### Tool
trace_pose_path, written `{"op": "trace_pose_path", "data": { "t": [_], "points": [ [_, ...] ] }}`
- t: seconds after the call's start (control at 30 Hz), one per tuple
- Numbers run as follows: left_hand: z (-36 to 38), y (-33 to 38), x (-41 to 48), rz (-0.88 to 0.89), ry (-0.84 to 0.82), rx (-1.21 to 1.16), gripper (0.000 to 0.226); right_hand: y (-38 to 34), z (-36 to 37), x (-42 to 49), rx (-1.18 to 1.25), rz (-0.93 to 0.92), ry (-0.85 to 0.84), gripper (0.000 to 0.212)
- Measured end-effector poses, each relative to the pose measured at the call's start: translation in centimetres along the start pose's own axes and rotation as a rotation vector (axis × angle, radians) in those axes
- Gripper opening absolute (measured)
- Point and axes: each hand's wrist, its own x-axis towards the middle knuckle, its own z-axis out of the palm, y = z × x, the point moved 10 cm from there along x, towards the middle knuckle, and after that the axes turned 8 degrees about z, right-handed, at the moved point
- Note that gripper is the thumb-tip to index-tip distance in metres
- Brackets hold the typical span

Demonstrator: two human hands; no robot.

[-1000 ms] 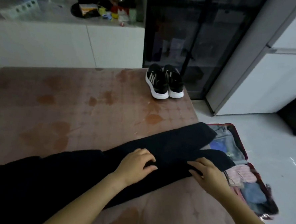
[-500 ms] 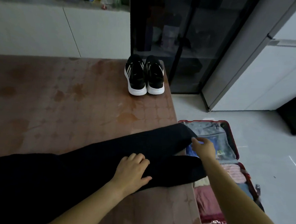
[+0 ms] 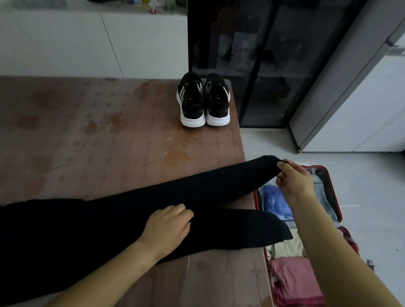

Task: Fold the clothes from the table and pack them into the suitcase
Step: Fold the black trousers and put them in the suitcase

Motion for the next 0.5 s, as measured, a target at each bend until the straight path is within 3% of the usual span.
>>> {"op": "trace_pose_path", "data": {
  "t": [0.13, 0.3, 0.4, 0.5],
  "points": [
    [-3.4, 1.1, -1.6, 0.078, 0.091, -0.119, 0.021, -1.0, -3.5, -3.4, 0.026, -0.105, 0.016, 0.025],
    [0.6, 3.3, -5.1, 0.245, -0.172, 0.006, 0.029, 5.8, -10.6, -5.7, -0.178, -0.019, 0.175, 0.033],
    [3.2, 2.3, -6.0, 0.140, -0.357, 0.030, 0.058, 10.6, -12.9, -6.1, -0.267, 0.157, 0.222, 0.039],
    [3.2, 2.0, -5.8, 0.073, -0.400, 0.004, 0.089, 12.9, -11.8, -6.3, -0.240, 0.311, 0.183, 0.043]
  ]
}}
